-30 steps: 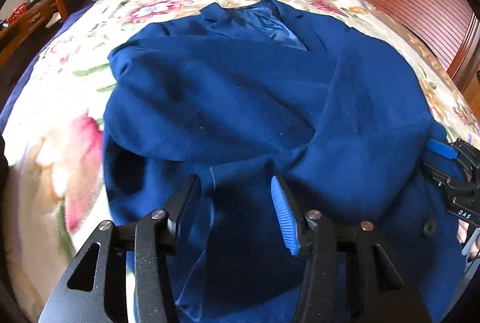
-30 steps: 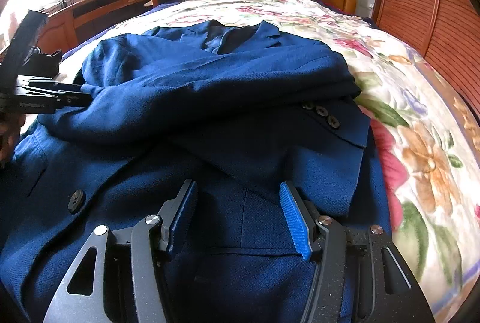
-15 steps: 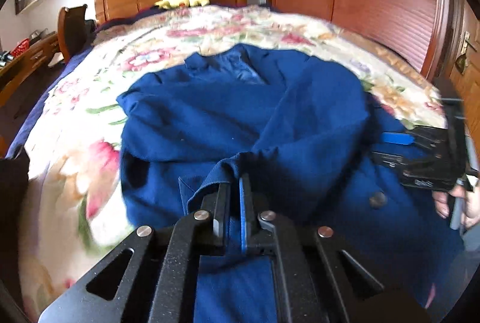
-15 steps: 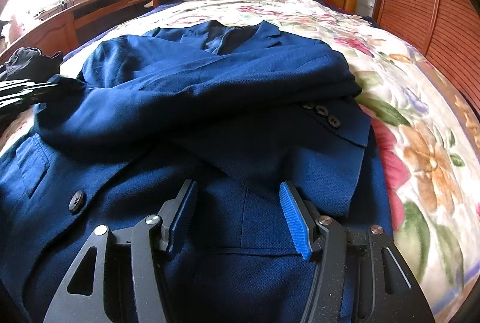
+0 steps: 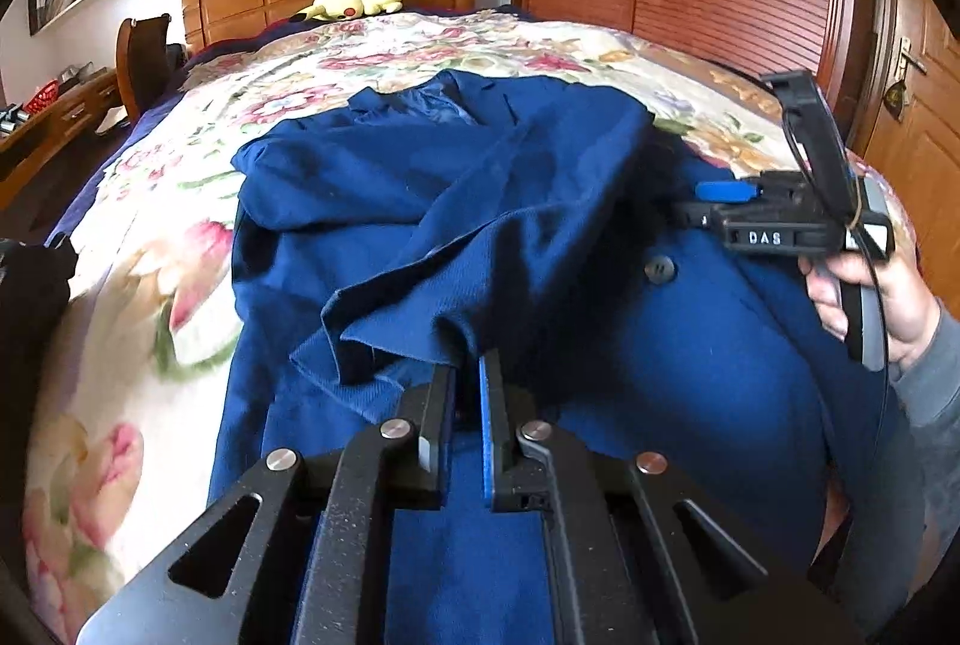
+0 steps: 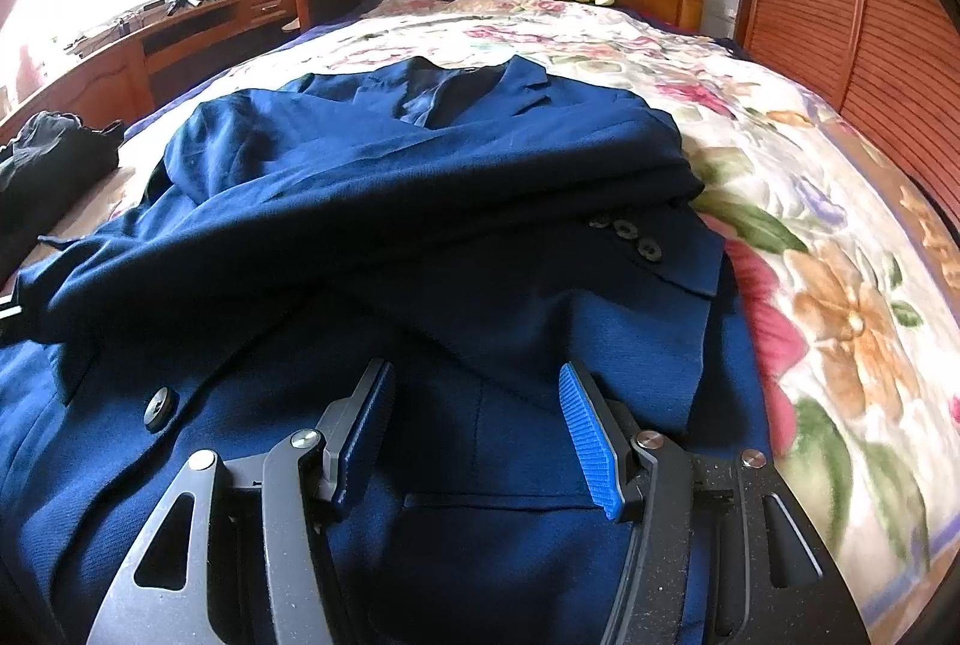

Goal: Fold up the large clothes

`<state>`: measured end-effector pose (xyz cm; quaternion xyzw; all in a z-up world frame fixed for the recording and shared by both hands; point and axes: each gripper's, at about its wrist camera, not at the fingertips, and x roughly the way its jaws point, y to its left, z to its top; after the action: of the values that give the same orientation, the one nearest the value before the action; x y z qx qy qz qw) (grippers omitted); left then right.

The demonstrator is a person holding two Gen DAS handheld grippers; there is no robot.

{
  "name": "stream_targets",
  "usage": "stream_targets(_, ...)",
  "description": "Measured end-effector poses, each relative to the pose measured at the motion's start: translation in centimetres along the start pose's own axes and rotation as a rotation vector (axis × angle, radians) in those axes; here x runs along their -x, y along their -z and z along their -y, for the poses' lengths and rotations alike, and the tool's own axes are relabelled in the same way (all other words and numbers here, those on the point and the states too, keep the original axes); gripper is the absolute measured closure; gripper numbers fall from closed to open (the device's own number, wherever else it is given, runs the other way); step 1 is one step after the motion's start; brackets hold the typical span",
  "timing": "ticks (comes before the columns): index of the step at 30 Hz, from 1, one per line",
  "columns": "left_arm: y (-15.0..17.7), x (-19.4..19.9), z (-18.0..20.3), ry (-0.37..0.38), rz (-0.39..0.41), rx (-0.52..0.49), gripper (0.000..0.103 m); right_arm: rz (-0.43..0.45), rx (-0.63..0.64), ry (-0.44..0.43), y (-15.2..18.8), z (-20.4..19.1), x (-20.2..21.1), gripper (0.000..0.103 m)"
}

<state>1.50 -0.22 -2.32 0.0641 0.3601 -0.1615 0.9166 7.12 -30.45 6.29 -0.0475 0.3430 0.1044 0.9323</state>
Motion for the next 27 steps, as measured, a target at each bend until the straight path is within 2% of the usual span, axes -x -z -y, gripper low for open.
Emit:
stream_targets(7, 0.8, 2.1, -0.6, -0.044, 0.038, 0.025, 0.09, 0.001, 0.001, -0.002, 0.0, 0.0, 0.0, 0.044)
stream_targets(8, 1.0, 2.4, -0.8, -0.05, 0.043, 0.028, 0.086, 0.001, 0.001, -0.002, 0.0, 0.0, 0.0, 0.044)
stream_targets(10, 1.2, 2.8, -1.2, -0.067, 0.052, 0.037, 0.077, -0.001, 0.002, -0.001, 0.0, 0.0, 0.0, 0.044)
stream_targets(12, 1.2, 3.1, -1.8, -0.081, 0.06, 0.046, 0.06, -0.005, 0.004, -0.001, 0.0, 0.0, 0.0, 0.044)
stream_targets(14, 1.3, 3.4, -2.3, -0.083, 0.06, 0.057, 0.057, -0.009, 0.006, 0.001, -0.1, -0.1, 0.1, 0.044)
stream_targets(18, 1.6, 4.0, -3.0, -0.081, 0.06, 0.075, 0.027, -0.006, 0.018, -0.002, -0.3, -0.1, 1.1, 0.044)
stream_targets(24, 2.6, 5.1, -4.2, -0.099, 0.076, 0.102, 0.025, 0.029, 0.002, -0.019, 1.3, 0.8, 5.0, 0.044)
stream_targets(27, 3.1, 5.5, -4.8, -0.109, 0.078, 0.12, 0.025, 0.024, 0.035, 0.03, 2.8, 1.1, 6.6, 0.035)
